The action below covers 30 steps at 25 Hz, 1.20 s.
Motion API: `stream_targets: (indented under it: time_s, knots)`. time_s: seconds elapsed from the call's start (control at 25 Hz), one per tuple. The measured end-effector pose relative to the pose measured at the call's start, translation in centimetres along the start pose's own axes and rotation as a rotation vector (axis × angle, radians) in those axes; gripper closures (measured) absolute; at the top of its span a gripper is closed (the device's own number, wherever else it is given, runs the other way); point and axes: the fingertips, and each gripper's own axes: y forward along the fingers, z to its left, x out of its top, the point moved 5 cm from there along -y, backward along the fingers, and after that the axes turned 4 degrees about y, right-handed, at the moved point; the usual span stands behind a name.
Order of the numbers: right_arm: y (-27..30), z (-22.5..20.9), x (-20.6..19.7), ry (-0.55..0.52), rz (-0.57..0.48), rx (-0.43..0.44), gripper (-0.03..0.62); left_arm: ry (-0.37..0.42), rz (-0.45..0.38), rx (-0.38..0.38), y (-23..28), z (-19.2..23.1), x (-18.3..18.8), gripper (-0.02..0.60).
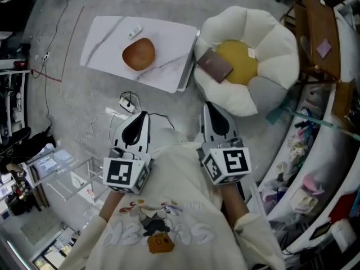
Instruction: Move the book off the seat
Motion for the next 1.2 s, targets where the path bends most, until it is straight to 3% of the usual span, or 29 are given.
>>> stream_targets:
  time_s: [0.16, 0.28, 0.48, 0.76, 0.84, 0.96, 1.12, 1.2]
  knots:
    - [1.1, -3.9, 0.2, 0.042, 0.020, -0.005, 0.585, -0.031, 0.075, -0.021, 3.2, -0.9, -0.3, 0.571]
    - [1.3, -5.6, 0.4, 0.071, 0.024, 0.002, 0.585, -0.009, 0.123, -0.070, 5.3, -1.4, -0.5, 0.571]
    - [3.9, -9.6, -1.2, 0.120, 0.060, 0.013, 0.585, -0.041, 0.140, -0.171, 10.7, -1.8, -2.0, 0.572]
    - [11.0, -17.5, -7.2, 0.154, 0.146, -0.034, 0.583, -0.061, 0.231, -0.278, 21.6, -2.0, -8.9, 0.571]
    - [12.8, -19.6, -9.7, 0.148, 0.186, -0.055, 0.583, -0.093, 0.291, -0.286, 24.2, -1.9, -11.6, 0.572]
    - [14.6, -22.8, -13.9, 0.109, 0.255, -0.091, 0.583, -0.113, 0.322, -0.287, 27.3, -2.2, -14.9, 0.572]
    - [15.9, -26.0, -18.3, 0.125, 0.323, -0.132, 0.583, -0.206, 0.374, -0.267, 29.9, -2.8, -18.4, 0.571]
    - [16.6, -27.4, -20.3, 0.128, 0.353, -0.161, 0.583, -0.208, 0.409, -0.264, 31.1, -2.9, -20.2, 0.571]
